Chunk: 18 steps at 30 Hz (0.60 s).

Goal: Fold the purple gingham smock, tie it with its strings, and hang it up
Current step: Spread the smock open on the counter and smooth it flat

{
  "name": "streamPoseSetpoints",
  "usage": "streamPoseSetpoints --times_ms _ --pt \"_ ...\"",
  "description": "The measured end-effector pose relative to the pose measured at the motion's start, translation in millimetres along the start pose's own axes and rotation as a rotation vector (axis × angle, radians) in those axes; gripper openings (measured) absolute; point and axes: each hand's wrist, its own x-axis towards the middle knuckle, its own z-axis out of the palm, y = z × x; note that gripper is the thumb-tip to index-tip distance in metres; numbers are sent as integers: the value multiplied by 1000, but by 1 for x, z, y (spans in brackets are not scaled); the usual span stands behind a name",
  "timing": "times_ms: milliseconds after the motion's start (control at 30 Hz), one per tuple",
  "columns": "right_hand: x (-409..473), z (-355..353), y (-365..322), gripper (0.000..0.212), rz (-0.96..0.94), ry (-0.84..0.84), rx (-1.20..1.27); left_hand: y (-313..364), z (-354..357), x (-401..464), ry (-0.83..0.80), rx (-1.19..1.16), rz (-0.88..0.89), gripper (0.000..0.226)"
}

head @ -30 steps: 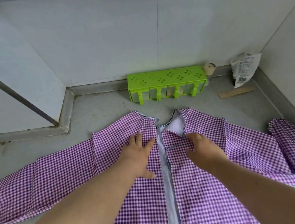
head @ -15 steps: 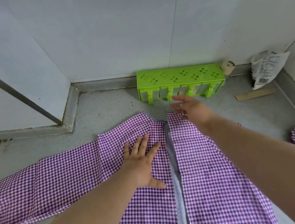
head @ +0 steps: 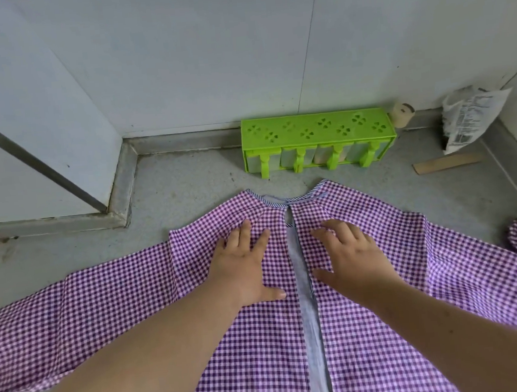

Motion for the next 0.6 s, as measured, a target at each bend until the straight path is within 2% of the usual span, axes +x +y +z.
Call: streamPoseSetpoints --times_ms 67,133,200,267,333,433,467,533,567,600 --pt "-11 0 -1 74 -34 -37 5 0 -2 3 -15 8 -20 141" --pt "-22 4 2 85 -92 -207 -29 2 -6 4 -32 16 -35 143" --pt "-26 9 6 96 -117 -298 -84 6 -10 0 10 42 0 139" --pt "-22 11 8 98 -109 -291 -71 14 -10 -9 125 91 116 130" --pt "-15 10 6 99 -88 -283 -59 22 -2 -23 151 144 218 125" --pt "-17 4 1 90 -66 -225 -55 25 17 -40 -19 200 218 136" --pt "-25 3 -2 78 -123 -176 -61 24 22 -41 -55 218 203 140" --pt "-45 6 -7 52 -395 -46 -83 24 25 -41 -68 245 178 146" --pt "-57 10 -8 44 -545 -23 -99 27 25 -40 -71 242 166 147" --pt "-69 14 -9 42 -664 -71 -105 29 25 -39 -75 237 156 149"
